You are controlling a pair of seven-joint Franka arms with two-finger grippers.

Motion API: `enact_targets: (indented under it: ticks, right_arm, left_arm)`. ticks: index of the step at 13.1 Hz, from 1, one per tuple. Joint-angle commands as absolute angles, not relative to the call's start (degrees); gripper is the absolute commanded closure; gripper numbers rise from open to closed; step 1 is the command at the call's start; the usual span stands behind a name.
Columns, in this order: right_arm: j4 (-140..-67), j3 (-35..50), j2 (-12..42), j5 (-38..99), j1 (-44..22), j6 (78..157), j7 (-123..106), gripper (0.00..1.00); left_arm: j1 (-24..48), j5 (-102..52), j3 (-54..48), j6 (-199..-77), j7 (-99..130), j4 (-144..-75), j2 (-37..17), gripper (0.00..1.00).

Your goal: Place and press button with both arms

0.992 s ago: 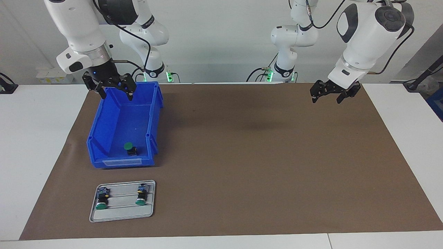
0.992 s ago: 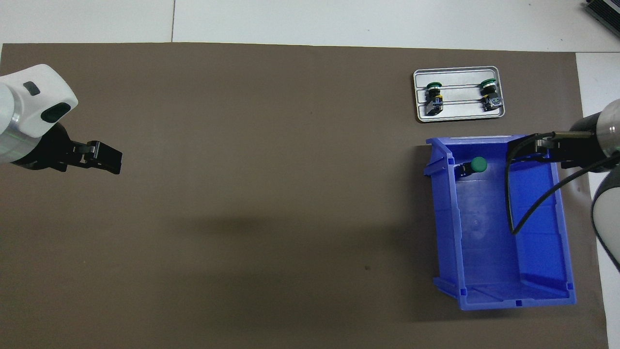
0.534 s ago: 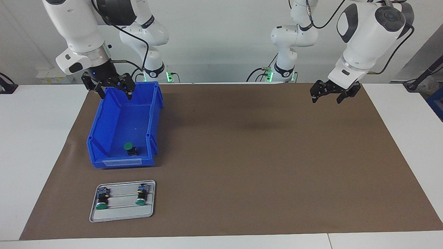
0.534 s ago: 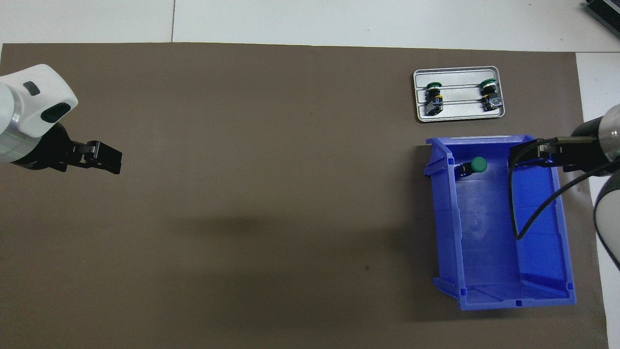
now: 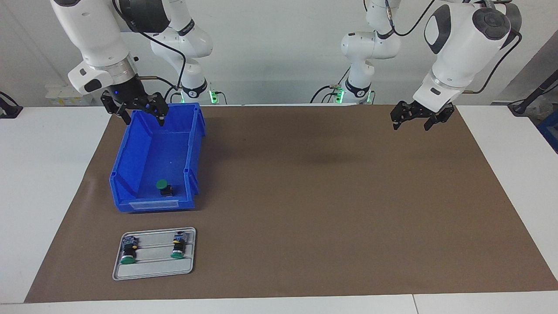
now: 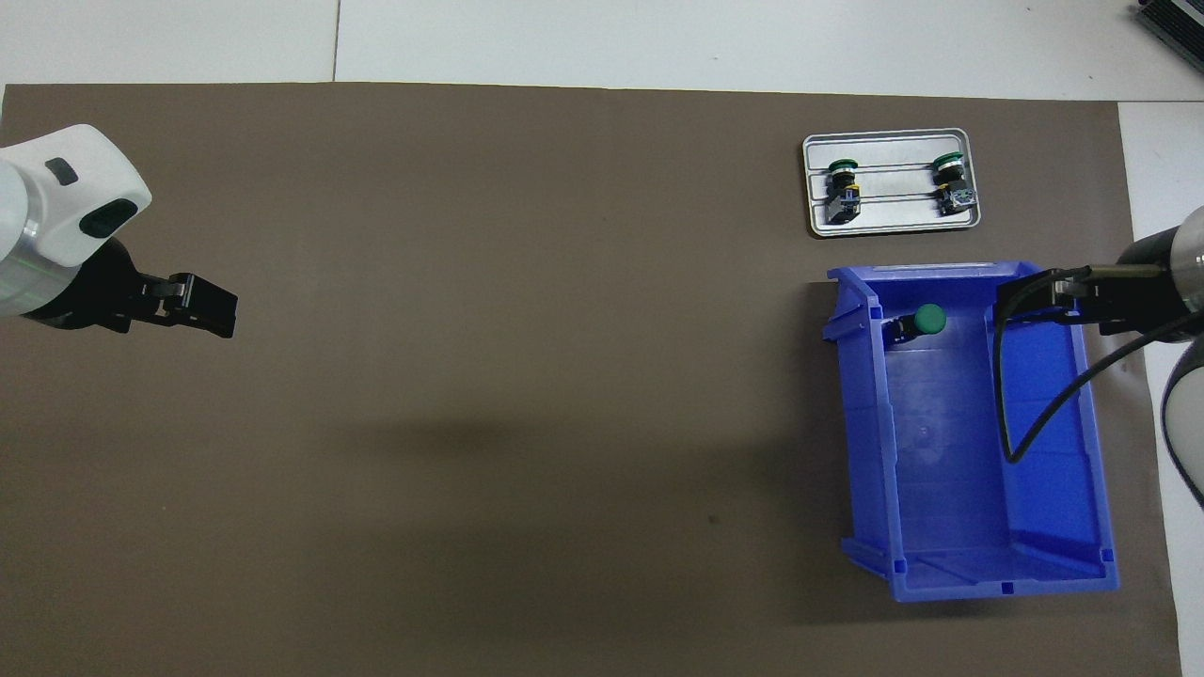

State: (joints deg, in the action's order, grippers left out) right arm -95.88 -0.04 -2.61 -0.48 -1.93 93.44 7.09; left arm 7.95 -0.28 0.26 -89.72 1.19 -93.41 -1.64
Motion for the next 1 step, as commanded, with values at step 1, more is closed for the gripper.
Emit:
enact_targets:
  ticks: [1]
  right_arm:
    - [-97.29,-0.44,-4.04,0.35,-1.93,93.43,6.42,0.00]
  left_arm:
    - [7.65,0.53,0.09,-90.79,0.97,-95.45,0.09,0.00]
